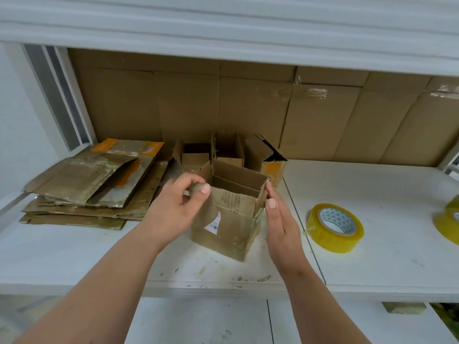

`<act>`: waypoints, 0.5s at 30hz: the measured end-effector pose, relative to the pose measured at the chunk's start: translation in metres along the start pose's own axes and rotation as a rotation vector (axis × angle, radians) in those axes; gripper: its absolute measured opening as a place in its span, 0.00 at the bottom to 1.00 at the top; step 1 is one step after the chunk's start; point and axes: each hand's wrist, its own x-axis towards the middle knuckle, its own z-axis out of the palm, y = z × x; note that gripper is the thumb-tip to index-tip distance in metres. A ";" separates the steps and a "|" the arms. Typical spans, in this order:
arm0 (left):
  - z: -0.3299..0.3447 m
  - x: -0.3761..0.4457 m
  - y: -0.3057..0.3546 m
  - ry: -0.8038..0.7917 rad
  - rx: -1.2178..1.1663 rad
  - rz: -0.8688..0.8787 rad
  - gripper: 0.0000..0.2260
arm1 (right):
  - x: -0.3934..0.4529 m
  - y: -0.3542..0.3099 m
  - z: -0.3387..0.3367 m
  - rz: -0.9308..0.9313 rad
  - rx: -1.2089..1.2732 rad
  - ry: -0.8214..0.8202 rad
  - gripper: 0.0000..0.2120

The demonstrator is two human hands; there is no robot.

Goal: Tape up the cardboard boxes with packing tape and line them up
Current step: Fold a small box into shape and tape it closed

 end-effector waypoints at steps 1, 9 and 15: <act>0.000 -0.001 0.002 0.010 -0.018 -0.011 0.14 | 0.000 0.001 0.001 0.016 -0.003 -0.031 0.26; -0.001 -0.007 0.001 0.041 -0.215 -0.015 0.10 | -0.001 0.002 0.001 0.088 0.001 -0.068 0.23; -0.002 -0.009 -0.002 -0.054 -0.134 -0.007 0.22 | 0.003 0.002 0.000 0.102 0.026 -0.035 0.12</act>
